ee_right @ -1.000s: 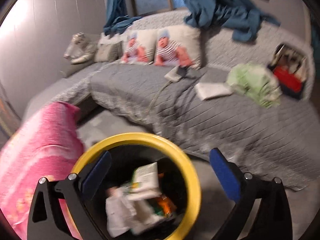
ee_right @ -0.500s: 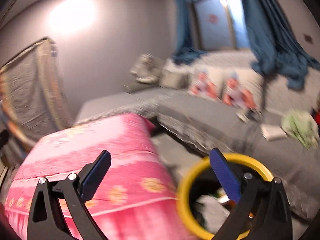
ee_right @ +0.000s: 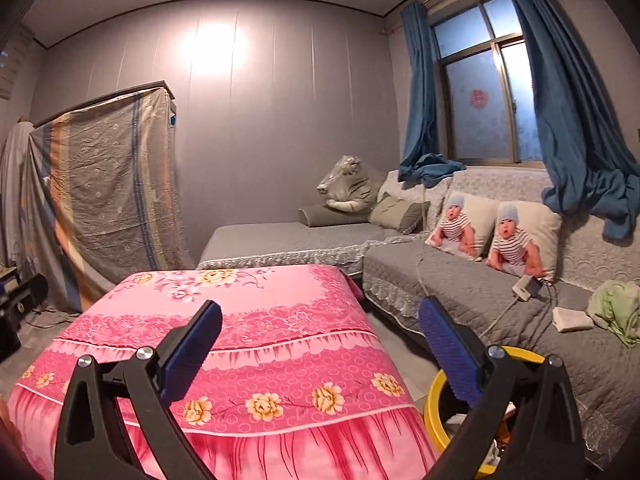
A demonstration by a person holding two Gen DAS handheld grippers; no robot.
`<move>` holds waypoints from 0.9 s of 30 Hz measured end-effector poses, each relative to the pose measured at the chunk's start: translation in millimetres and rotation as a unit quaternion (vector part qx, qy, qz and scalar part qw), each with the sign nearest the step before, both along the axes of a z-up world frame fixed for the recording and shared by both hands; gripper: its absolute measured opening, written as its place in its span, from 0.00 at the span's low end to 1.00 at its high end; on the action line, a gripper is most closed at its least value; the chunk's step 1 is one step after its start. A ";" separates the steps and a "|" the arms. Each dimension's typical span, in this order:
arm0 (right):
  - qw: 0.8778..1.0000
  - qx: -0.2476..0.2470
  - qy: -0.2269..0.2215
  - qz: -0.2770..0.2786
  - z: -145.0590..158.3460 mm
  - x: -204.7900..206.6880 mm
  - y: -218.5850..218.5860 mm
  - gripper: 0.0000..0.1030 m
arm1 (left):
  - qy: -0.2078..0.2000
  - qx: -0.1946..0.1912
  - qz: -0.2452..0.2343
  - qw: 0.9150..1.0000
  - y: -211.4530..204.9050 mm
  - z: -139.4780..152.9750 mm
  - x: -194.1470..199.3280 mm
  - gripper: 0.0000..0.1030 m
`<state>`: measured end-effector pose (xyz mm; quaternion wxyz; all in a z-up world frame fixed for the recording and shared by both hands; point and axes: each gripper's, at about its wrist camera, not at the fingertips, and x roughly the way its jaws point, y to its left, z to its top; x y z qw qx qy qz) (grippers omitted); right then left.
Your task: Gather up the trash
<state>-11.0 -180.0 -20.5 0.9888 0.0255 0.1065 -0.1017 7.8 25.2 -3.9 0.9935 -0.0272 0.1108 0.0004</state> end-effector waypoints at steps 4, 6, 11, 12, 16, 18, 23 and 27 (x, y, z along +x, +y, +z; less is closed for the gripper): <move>1.000 -0.011 -0.012 -0.020 -9.7 -8.1 5.6 0.92 | -0.003 -0.006 0.011 1.000 4.7 -3.7 -3.9 0.92; 1.000 -0.009 -0.013 -0.018 -10.8 -8.9 6.0 0.92 | 0.001 -0.014 0.007 1.000 5.8 -4.1 -2.7 0.92; 1.000 -0.002 -0.010 -0.019 -13.9 -7.3 3.9 0.92 | 0.005 -0.016 0.008 1.000 7.5 -7.6 -3.5 0.92; 1.000 -0.002 -0.009 -0.020 -15.2 -8.0 4.8 0.92 | 0.005 -0.015 0.010 1.000 7.0 -8.3 -3.2 0.92; 1.000 0.002 0.000 -0.020 -19.0 -5.4 3.5 0.92 | 0.009 -0.017 0.007 1.000 7.4 -9.3 -0.8 0.92; 1.000 0.003 0.001 -0.022 -20.1 -5.0 3.0 0.92 | 0.009 -0.016 0.006 1.000 7.1 -10.0 0.0 0.92; 1.000 0.000 0.003 -0.024 -21.9 -3.7 3.7 0.92 | 0.011 -0.016 0.002 1.000 4.2 -11.3 2.5 0.92; 1.000 0.003 0.006 -0.025 -23.6 -2.2 1.1 0.92 | 0.012 -0.016 -0.001 1.000 1.9 -12.2 3.7 0.92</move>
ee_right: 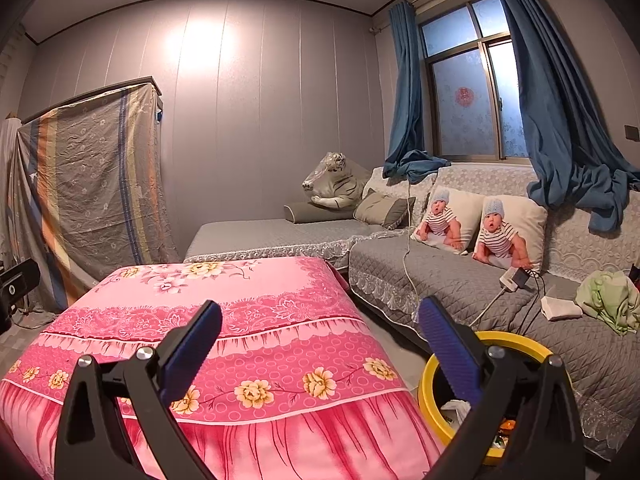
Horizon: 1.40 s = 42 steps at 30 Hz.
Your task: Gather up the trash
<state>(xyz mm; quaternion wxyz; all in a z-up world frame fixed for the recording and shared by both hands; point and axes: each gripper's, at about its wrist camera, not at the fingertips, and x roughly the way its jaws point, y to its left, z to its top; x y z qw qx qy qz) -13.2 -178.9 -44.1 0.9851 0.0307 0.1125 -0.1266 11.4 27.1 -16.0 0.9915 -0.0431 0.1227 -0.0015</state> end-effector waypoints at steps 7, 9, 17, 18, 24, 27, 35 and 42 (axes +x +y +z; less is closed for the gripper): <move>1.000 0.002 -0.002 -0.004 -1.2 -0.5 -1.6 0.92 | -0.008 0.003 0.002 1.000 -2.5 1.2 -2.2 0.92; 1.000 0.003 -0.001 -0.004 -1.4 0.0 -1.5 0.92 | -0.009 0.004 0.002 1.000 -3.1 1.5 -2.8 0.92; 1.000 0.003 0.000 -0.003 -1.7 -0.3 -2.0 0.92 | -0.007 0.002 0.000 1.000 -3.7 1.5 -3.0 0.92; 1.000 0.003 0.001 -0.002 -1.7 -0.3 -2.0 0.92 | -0.007 0.002 -0.001 1.000 -3.9 2.2 -2.8 0.92; 1.000 0.001 0.002 -0.001 -4.3 0.8 -1.0 0.92 | -0.004 0.001 0.000 1.000 -3.6 2.8 -2.3 0.92; 1.000 0.002 0.003 -0.003 -4.7 1.2 -0.8 0.92 | 0.000 -0.001 0.000 1.000 -3.6 2.5 -1.2 0.92; 1.000 0.004 0.008 -0.002 -9.3 2.9 1.1 0.92 | 0.001 -0.002 -0.001 1.000 -3.9 1.9 -1.6 0.92; 1.000 0.005 0.012 -0.001 -9.9 4.3 -0.2 0.92 | 0.005 -0.005 -0.003 1.000 -2.7 2.4 1.5 0.92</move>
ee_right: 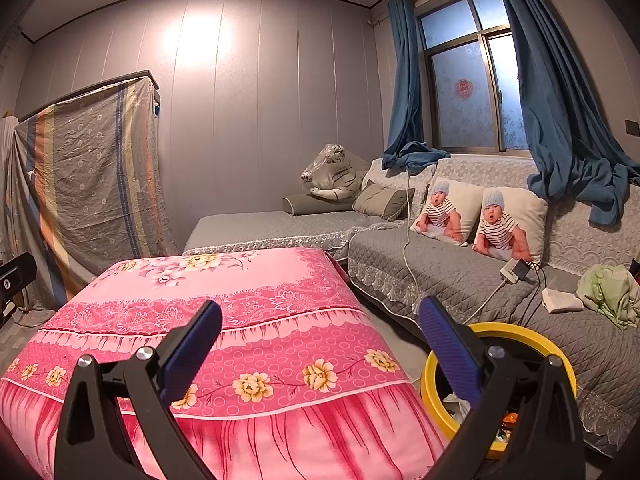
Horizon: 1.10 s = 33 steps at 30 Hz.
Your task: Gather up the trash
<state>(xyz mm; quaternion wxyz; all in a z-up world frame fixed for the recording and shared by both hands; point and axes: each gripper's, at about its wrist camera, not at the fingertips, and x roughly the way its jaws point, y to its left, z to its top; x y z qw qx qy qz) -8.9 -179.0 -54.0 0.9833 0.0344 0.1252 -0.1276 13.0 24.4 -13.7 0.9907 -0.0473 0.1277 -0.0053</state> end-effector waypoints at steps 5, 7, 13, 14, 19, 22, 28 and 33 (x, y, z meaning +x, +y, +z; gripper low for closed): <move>1.000 0.000 0.000 0.000 0.3 0.2 0.0 0.92 | 0.000 0.001 -0.001 1.000 -0.4 -0.1 0.2 0.92; 1.000 0.000 0.001 0.001 0.2 0.2 0.0 0.92 | -0.001 0.002 -0.002 1.000 -0.8 -0.6 0.7 0.92; 1.000 0.003 0.007 0.000 -3.3 1.6 -3.4 0.92 | 0.001 0.002 -0.003 1.000 -2.0 -2.4 1.5 0.92; 1.000 0.003 0.007 0.000 -3.9 1.6 -3.9 0.92 | 0.001 0.002 -0.003 1.000 -2.1 -2.8 1.9 0.92; 1.000 0.003 0.008 0.000 -4.6 1.8 -3.9 0.92 | 0.001 0.001 -0.004 1.000 -2.5 -4.2 2.4 0.92; 1.000 0.004 0.011 0.000 -6.7 2.0 -4.5 0.92 | 0.002 0.001 -0.004 1.000 -2.4 -4.0 2.2 0.92; 1.000 0.003 0.012 -0.001 -6.7 3.2 -4.0 0.92 | 0.005 0.000 -0.006 1.000 -3.5 -6.2 4.0 0.92; 1.000 0.006 0.015 0.000 -7.9 3.3 -4.7 0.92 | 0.006 0.000 -0.006 1.000 -4.7 -7.6 4.3 0.92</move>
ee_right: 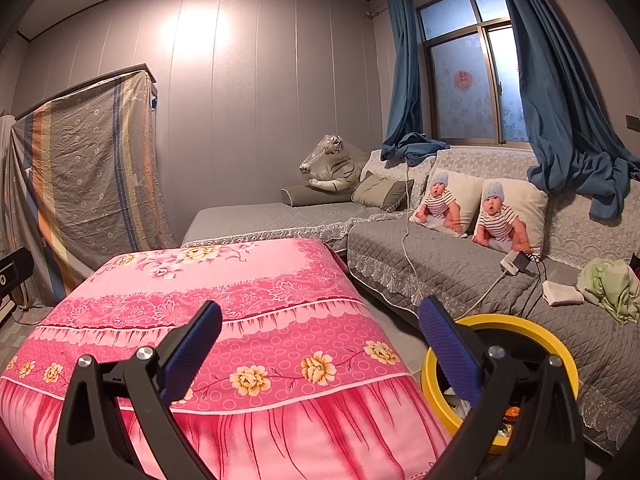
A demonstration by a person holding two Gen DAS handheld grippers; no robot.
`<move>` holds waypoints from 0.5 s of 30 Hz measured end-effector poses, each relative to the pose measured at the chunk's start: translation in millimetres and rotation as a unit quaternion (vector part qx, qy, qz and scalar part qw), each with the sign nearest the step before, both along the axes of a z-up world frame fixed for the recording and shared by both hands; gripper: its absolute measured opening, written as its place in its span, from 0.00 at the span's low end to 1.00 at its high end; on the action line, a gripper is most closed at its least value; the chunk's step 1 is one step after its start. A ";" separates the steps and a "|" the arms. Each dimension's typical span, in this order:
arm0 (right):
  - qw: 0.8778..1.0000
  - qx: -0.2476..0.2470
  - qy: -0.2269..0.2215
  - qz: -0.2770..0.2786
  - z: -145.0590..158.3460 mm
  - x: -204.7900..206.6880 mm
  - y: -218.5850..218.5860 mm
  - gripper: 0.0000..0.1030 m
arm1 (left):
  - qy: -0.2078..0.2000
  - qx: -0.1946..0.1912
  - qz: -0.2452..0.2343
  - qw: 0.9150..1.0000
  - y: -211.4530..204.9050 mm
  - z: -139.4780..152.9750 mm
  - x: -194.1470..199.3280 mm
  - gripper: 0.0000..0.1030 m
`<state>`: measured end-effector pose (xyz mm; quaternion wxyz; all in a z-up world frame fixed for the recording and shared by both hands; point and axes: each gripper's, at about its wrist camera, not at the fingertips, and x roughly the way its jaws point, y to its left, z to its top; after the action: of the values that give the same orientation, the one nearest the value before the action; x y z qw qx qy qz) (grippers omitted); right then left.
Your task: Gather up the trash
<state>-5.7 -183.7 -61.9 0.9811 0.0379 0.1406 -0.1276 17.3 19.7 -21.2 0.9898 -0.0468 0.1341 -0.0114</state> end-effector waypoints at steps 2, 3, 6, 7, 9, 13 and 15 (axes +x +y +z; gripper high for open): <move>1.000 0.000 0.001 0.000 -1.0 -0.7 -0.1 0.92 | 0.001 -0.001 0.002 1.000 0.1 -0.3 0.2 0.92; 1.000 0.000 0.001 0.000 -0.8 -0.2 0.0 0.92 | 0.002 -0.001 0.002 1.000 0.2 -0.7 0.6 0.92; 1.000 0.001 0.003 0.000 -1.3 -0.3 -0.9 0.92 | 0.008 -0.007 0.003 1.000 1.5 -2.2 2.4 0.92; 1.000 0.001 0.004 0.001 -1.5 -0.1 -1.4 0.92 | 0.011 -0.009 0.002 1.000 1.9 -2.8 3.0 0.92; 1.000 0.002 0.005 0.001 -1.9 0.2 -1.6 0.92 | 0.013 -0.007 0.005 1.000 1.8 -3.3 3.3 0.92; 1.000 0.002 0.006 0.001 -1.9 1.2 -1.5 0.92 | 0.011 0.001 0.007 1.000 -1.4 -3.5 1.9 0.92; 1.000 0.002 0.006 0.001 -2.0 1.2 -1.6 0.92 | 0.008 0.004 0.006 1.000 -2.4 -2.9 1.2 0.92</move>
<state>-4.5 -185.2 -63.9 0.9803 0.0391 0.1468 -0.1265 18.5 17.4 -24.2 0.9890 -0.0439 0.1414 -0.0041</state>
